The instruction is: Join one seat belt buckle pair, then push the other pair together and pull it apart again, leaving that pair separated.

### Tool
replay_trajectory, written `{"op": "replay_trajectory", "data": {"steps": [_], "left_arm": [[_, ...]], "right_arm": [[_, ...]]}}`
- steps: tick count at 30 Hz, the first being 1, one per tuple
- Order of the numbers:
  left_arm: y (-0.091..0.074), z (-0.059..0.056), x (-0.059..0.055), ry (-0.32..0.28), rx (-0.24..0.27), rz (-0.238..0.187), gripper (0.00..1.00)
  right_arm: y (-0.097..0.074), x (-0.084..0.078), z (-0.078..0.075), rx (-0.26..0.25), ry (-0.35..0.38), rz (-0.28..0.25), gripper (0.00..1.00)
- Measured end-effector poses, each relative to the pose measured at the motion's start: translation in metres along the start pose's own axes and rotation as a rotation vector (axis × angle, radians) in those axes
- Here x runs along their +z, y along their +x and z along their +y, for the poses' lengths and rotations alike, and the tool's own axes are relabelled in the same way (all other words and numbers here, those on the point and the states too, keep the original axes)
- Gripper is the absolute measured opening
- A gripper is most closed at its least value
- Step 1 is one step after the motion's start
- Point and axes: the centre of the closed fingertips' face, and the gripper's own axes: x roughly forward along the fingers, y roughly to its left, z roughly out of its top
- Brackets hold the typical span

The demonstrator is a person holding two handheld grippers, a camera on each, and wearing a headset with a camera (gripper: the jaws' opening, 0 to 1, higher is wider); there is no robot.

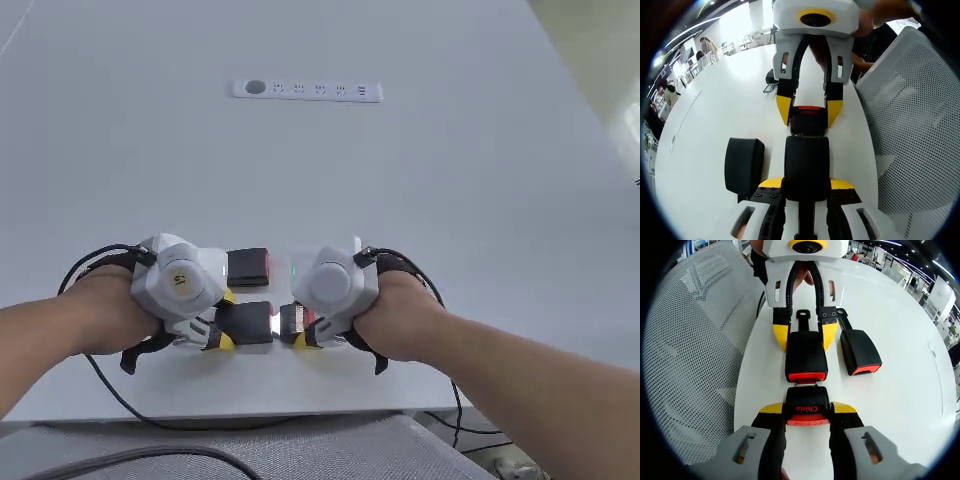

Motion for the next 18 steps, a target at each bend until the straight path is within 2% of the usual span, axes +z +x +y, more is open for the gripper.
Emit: {"op": "replay_trajectory", "data": {"steps": [18], "left_arm": [[-0.0027,-0.0027,0.0018,-0.022,0.004,-0.014,0.31]], "right_arm": [[0.0000,-0.0005,0.0000,-0.007,-0.001,0.002,0.32]]}}
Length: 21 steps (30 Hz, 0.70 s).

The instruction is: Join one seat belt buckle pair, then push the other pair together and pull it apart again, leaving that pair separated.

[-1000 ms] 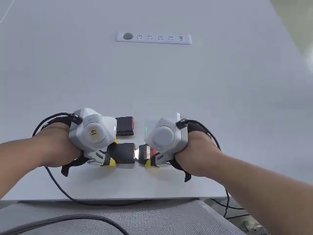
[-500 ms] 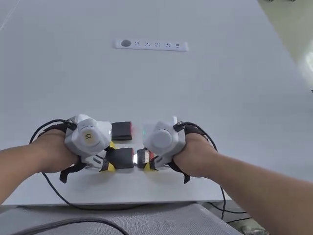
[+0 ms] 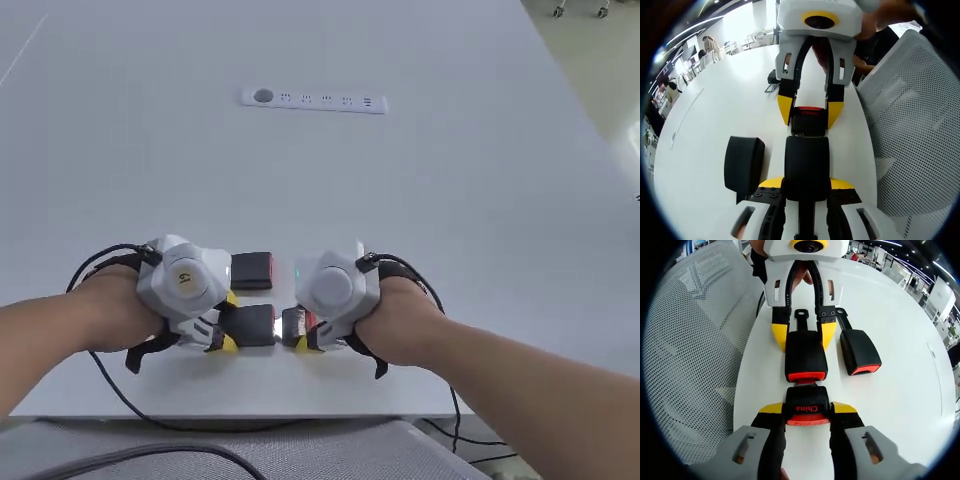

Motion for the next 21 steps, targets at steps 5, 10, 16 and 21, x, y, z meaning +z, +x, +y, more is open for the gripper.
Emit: {"op": "replay_trajectory", "data": {"steps": [5,10,16,21], "left_arm": [[0.0001,0.0010,-0.0006,-0.003,0.009,0.003,0.31],[0.0000,0.0019,-0.0007,-0.005,0.008,-0.002,0.31],[0.0005,0.0024,-0.0009,-0.014,0.013,0.008,0.31],[0.0002,0.0023,-0.0015,-0.012,0.013,0.012,0.32]], "right_arm": [[-0.0003,0.0004,-0.0005,-0.005,0.003,-0.003,0.32],[-0.0002,0.0005,-0.0006,-0.008,0.010,-0.005,0.32],[0.0006,0.0006,-0.0002,-0.007,0.012,0.001,0.33],[0.0001,0.0005,0.0001,-0.004,0.014,-0.001,0.33]]}}
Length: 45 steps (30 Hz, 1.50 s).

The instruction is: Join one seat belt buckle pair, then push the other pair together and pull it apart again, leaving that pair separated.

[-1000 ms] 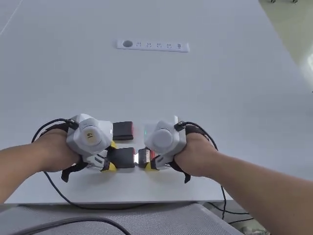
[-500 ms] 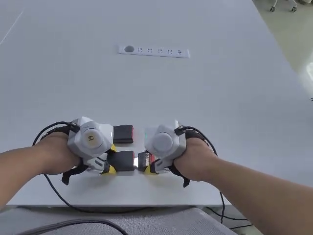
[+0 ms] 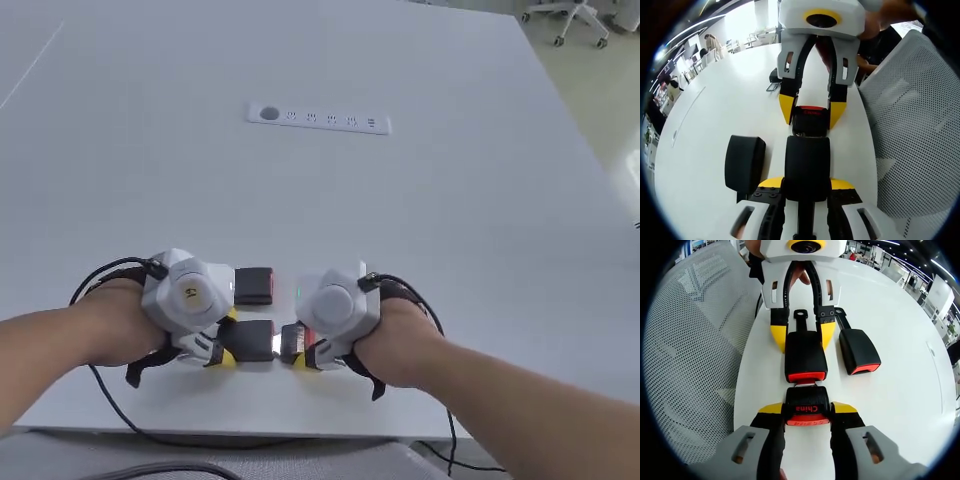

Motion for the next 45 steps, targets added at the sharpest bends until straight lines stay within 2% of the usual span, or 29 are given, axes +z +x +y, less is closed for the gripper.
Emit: {"op": "replay_trajectory", "data": {"steps": [8,11,23,26,33,37,42,45], "left_arm": [[0.000,0.000,0.000,0.006,-0.005,0.007,0.32],[0.000,0.001,0.000,0.009,-0.005,0.010,0.33],[0.000,0.001,-0.001,-0.006,0.005,-0.001,0.33],[0.000,0.002,-0.001,-0.005,0.004,0.005,0.33],[0.000,0.002,-0.002,0.010,-0.007,0.031,0.34],[-0.001,0.000,-0.002,0.002,-0.010,0.037,0.36],[-0.008,0.002,0.006,-0.009,0.009,0.009,0.41],[-0.012,0.003,0.006,-0.006,0.012,0.015,0.43]], "right_arm": [[0.000,0.000,0.000,0.004,-0.002,0.015,0.33],[0.000,-0.001,-0.001,0.010,0.021,0.016,0.34],[0.000,-0.001,0.000,-0.001,0.018,-0.006,0.34],[0.000,-0.001,-0.001,0.002,0.026,-0.011,0.34],[0.000,0.000,-0.001,0.003,0.016,0.014,0.34],[0.000,0.001,0.000,-0.009,0.005,0.003,0.35],[-0.002,0.009,0.000,-0.025,0.006,-0.031,0.39],[-0.006,0.011,0.001,-0.019,0.014,-0.037,0.38]]}}
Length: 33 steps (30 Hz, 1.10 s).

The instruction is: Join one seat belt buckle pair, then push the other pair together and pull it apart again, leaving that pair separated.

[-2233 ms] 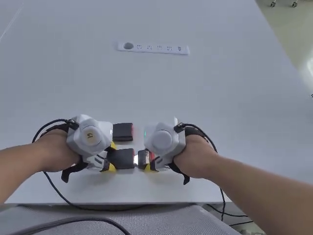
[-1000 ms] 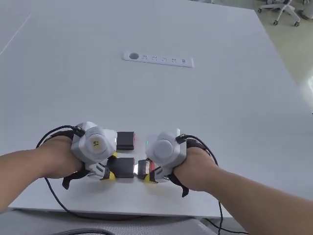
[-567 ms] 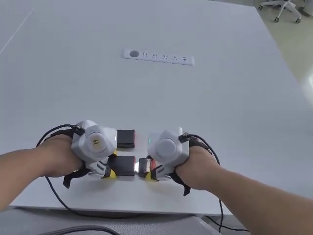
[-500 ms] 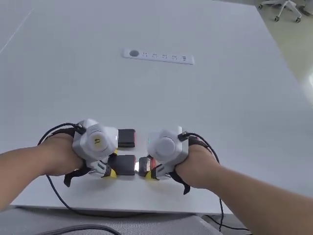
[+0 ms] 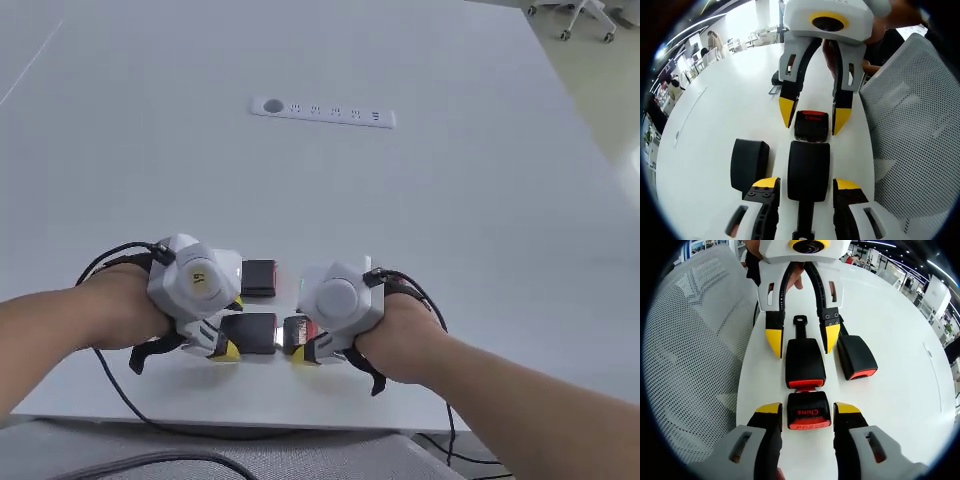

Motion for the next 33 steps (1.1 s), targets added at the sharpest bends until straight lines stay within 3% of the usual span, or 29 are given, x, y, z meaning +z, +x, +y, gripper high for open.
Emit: {"op": "replay_trajectory", "data": {"steps": [5,9,14,19,24,33], "left_arm": [[-0.011,0.002,0.004,-0.011,0.010,-0.023,0.44],[-0.019,0.004,0.005,-0.014,0.010,-0.033,0.45],[-0.028,0.020,0.008,-0.031,0.042,-0.052,0.46],[-0.033,0.033,0.008,-0.020,0.058,-0.037,0.46],[-0.033,0.048,0.006,-0.017,0.076,-0.026,0.46],[-0.025,0.060,0.008,-0.012,0.066,-0.018,0.45]], "right_arm": [[-0.013,0.003,0.000,-0.003,-0.017,-0.009,0.34],[-0.026,0.008,-0.003,-0.019,-0.024,-0.025,0.36],[-0.036,0.005,-0.012,-0.028,-0.036,-0.025,0.36],[-0.046,-0.011,-0.027,-0.045,-0.044,-0.002,0.36],[-0.058,-0.039,-0.047,-0.069,-0.033,0.029,0.35],[-0.073,-0.078,-0.073,-0.102,0.000,0.072,0.33]]}}
